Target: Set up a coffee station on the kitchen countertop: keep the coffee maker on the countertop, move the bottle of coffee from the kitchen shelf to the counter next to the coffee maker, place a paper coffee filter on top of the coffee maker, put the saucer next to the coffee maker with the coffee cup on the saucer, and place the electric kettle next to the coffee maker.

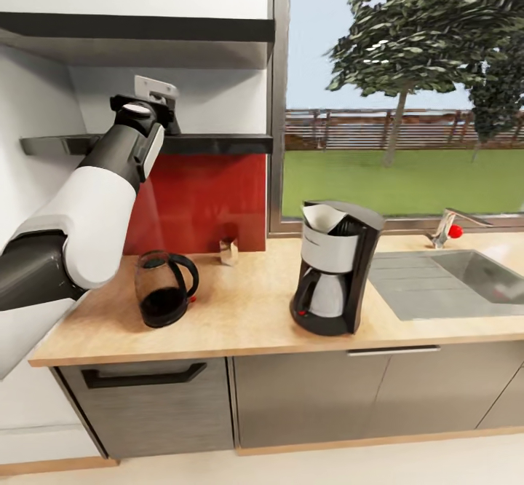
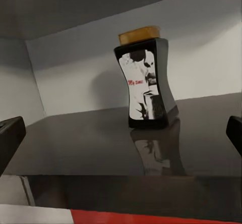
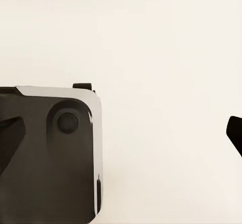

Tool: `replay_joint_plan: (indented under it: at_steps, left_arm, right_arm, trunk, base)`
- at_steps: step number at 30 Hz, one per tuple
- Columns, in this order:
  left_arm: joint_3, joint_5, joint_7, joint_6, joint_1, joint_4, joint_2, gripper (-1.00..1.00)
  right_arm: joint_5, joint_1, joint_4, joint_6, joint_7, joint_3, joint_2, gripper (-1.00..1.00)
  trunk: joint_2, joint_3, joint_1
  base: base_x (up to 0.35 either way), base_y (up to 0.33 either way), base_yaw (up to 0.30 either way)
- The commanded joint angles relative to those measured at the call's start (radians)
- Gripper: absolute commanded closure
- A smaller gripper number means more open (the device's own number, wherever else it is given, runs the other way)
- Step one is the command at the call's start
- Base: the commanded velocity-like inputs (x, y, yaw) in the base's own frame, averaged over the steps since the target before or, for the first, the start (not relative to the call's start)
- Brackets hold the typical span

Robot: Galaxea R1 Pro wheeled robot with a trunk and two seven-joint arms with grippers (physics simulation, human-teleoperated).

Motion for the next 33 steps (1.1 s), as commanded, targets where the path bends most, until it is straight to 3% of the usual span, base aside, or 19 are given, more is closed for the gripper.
replay_joint_plan:
  at_steps: [1,14,23,33]
  left_arm:
    - [0.005,-0.004,0.000,0.004,-0.001,-0.001,0.000,-1.00]
    - [0.008,0.026,-0.013,0.009,-0.002,-0.004,0.006,-1.00]
    - [0.004,0.148,-0.019,0.013,-0.004,-0.005,0.007,-1.00]
    - [0.003,0.156,-0.016,0.013,0.000,-0.044,0.009,-1.00]
  right_arm:
    - [0.000,-0.001,0.001,-0.003,-0.001,-0.001,0.000,-1.00]
    - [0.000,-0.001,0.001,-0.005,-0.001,-0.001,0.000,-1.00]
    - [0.000,-0.001,0.001,-0.005,-0.001,0.000,0.000,-1.00]
    - [0.000,-0.001,0.001,-0.005,-0.001,0.001,0.000,-1.00]
  trunk:
    - [-0.002,-0.002,0.001]
    - [-0.002,-0.002,0.001]
    - [-0.002,-0.002,0.001]
    - [-0.002,-0.002,0.001]
  base:
    - [0.312,0.114,0.000]
    - [0.083,0.031,0.000]
    - [0.000,0.000,0.000]
    - [0.010,0.000,0.000]
